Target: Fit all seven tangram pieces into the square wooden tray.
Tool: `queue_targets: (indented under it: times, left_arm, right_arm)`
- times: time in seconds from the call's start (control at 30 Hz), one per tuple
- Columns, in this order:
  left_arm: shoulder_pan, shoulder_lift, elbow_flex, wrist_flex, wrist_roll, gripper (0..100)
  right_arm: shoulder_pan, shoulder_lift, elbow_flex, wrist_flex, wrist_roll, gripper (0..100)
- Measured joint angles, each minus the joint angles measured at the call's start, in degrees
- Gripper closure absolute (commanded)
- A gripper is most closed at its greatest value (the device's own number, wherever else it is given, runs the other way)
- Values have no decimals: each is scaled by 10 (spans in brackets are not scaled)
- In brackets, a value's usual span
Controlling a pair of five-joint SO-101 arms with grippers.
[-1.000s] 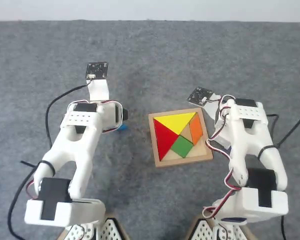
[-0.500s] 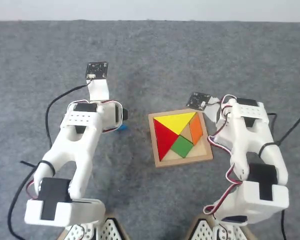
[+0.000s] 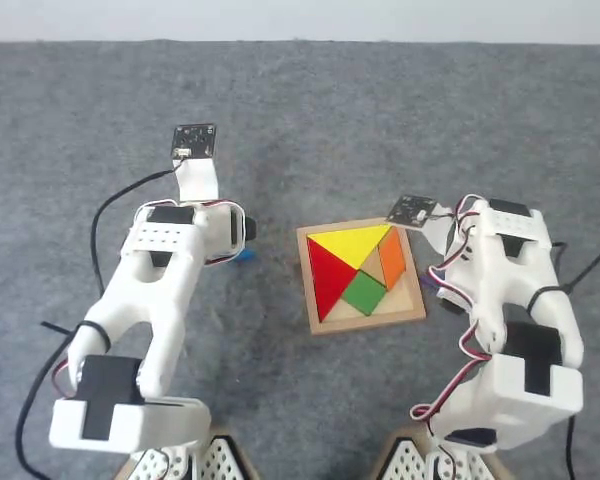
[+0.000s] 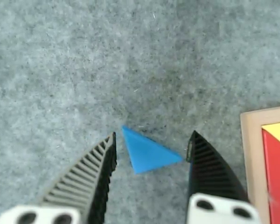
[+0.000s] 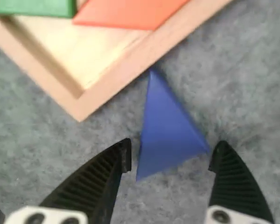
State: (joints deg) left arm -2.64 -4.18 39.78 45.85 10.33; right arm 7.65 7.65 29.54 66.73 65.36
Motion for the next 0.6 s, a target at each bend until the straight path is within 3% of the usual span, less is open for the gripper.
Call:
queue_targets:
  times: [0.07, 0.27, 0.5, 0.6]
  left_arm:
    - [0, 0, 0, 0, 0, 765]
    - [0, 0, 0, 0, 0, 765]
    - [0, 0, 0, 0, 0, 765]
    - [0, 0, 0, 0, 0, 765]
  right_arm:
    - [1, -4, 0, -6, -14, 960]
    - [-8, -1, 0, -18, -40, 920]
    - [-25, 12, -74, -33, -228, 919]
    - [-33, 12, -98, -36, -274, 919]
